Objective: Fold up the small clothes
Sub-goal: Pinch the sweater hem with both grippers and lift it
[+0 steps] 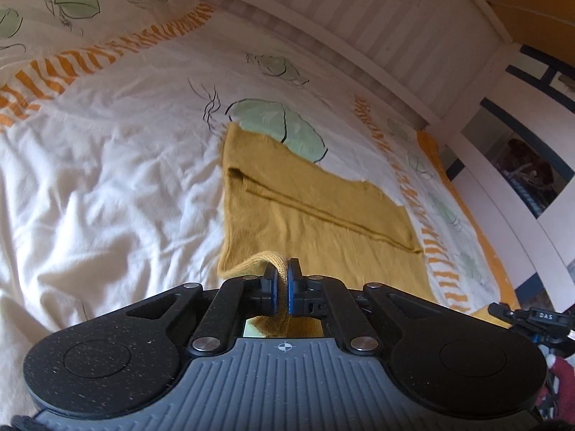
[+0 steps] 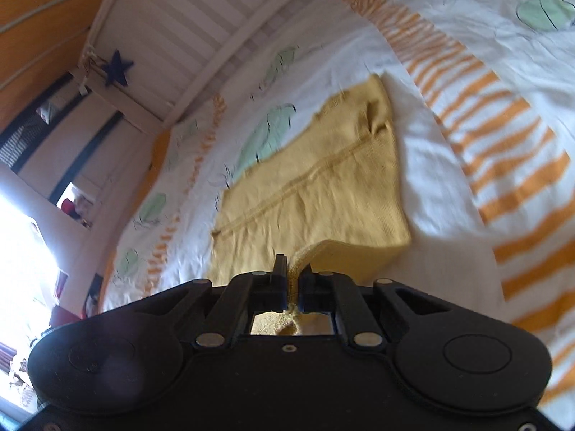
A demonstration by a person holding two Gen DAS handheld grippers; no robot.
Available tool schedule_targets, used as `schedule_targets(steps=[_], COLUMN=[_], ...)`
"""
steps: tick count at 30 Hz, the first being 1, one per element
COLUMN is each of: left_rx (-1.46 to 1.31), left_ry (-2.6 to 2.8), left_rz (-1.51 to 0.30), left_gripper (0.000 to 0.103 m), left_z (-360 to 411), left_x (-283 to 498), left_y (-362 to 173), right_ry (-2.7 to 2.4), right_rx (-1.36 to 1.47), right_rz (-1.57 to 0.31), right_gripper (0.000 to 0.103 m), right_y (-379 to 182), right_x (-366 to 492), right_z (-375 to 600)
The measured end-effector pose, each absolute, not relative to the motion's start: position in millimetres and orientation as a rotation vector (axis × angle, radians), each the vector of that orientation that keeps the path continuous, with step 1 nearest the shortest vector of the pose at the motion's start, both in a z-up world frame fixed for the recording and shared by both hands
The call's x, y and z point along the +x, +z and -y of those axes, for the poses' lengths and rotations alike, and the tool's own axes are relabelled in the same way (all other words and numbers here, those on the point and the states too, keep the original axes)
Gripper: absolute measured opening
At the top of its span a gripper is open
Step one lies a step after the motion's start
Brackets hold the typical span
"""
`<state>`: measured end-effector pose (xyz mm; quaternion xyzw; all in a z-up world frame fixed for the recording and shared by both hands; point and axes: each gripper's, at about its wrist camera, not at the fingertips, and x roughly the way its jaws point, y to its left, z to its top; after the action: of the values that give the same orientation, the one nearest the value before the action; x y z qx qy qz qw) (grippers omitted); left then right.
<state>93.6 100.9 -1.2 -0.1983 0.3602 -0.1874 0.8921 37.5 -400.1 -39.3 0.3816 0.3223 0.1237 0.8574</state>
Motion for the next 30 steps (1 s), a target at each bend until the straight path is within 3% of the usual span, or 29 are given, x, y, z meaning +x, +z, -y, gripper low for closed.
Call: schedule_targets(steps=[11, 30], left_rx=[-0.47, -0.452], left_ry=[-0.346, -0.165], left_rz=[-0.624, -0.757], left_gripper=[0.004, 0.004], left_z=[-85, -57], left_x=[194, 329], left_y=[20, -53], right_ry=[0.21, -0.011], right_rx=[0.793, 0.81], right_rz=[-0.537, -0.626], right_gripper=[0.013, 0.013], right_y=[-26, -101], right_x=[137, 270], right_z=[421, 444])
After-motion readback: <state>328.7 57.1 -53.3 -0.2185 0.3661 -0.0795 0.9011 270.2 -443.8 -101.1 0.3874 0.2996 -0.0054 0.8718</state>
